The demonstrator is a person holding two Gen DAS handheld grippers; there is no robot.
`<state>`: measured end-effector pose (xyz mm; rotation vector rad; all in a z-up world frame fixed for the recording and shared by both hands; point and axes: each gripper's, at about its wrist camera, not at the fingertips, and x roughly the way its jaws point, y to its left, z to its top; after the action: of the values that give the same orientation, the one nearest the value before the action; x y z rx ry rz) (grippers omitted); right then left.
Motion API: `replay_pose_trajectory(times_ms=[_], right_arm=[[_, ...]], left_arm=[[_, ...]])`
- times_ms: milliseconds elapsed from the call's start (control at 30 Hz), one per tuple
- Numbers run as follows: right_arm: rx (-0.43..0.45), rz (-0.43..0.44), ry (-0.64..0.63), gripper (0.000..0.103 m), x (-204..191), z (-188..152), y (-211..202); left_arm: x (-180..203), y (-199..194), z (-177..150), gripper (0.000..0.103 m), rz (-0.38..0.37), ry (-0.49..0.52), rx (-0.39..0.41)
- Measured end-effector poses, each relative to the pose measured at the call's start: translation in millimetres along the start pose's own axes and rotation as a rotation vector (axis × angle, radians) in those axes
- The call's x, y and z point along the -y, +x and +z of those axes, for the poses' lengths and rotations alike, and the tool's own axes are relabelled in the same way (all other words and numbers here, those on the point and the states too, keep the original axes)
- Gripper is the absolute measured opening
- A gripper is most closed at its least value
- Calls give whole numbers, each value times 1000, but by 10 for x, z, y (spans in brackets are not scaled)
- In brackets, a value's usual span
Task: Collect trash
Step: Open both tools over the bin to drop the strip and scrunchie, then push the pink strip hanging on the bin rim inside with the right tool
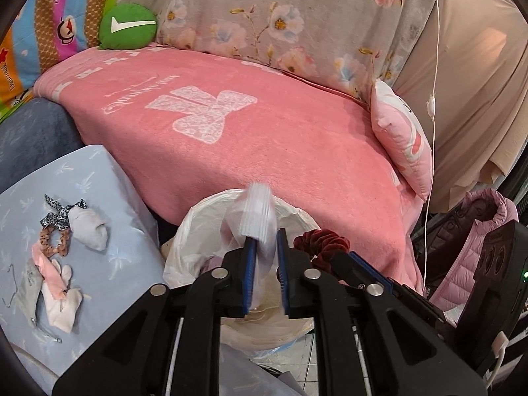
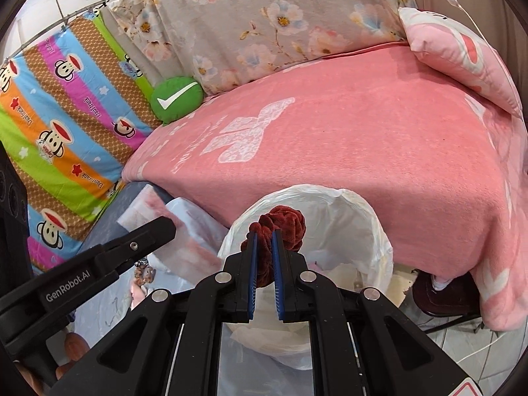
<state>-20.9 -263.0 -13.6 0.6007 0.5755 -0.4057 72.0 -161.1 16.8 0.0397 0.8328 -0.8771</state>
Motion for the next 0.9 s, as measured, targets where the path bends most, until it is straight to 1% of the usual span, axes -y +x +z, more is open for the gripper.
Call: replay_pose_trajectory(times_ms=[33,67,100,167,300,500,733,900], right_arm=[[-1,-2,-1,9,0,6,10],[-1,-6,-3,9,-4,0,8],[-1,-10,-5,10,-3,-2,15],[-4,-5,-4,10,4,-3,23],[5,0,-8,14,-33,14,28],[3,7,-24,14,-97,25,38],[6,-3,-50,14,-119,14,-2],[-1,-1,-58,17,-101,-7,-17]], left_arm=[[5,6,4,33,5,0,1],[-1,-2,-5,49,13,-4,6],[-4,-13,-14,59,25,-10,20],[-18,-35,-31,60,38,-11,38],[-62,-22,-34,60,61,-15,32],[-103,-47,-22,62,62,-26,27],[-170,-91,17,62,51,-35,33],[-237,-107,29,62,20,-33,15]])
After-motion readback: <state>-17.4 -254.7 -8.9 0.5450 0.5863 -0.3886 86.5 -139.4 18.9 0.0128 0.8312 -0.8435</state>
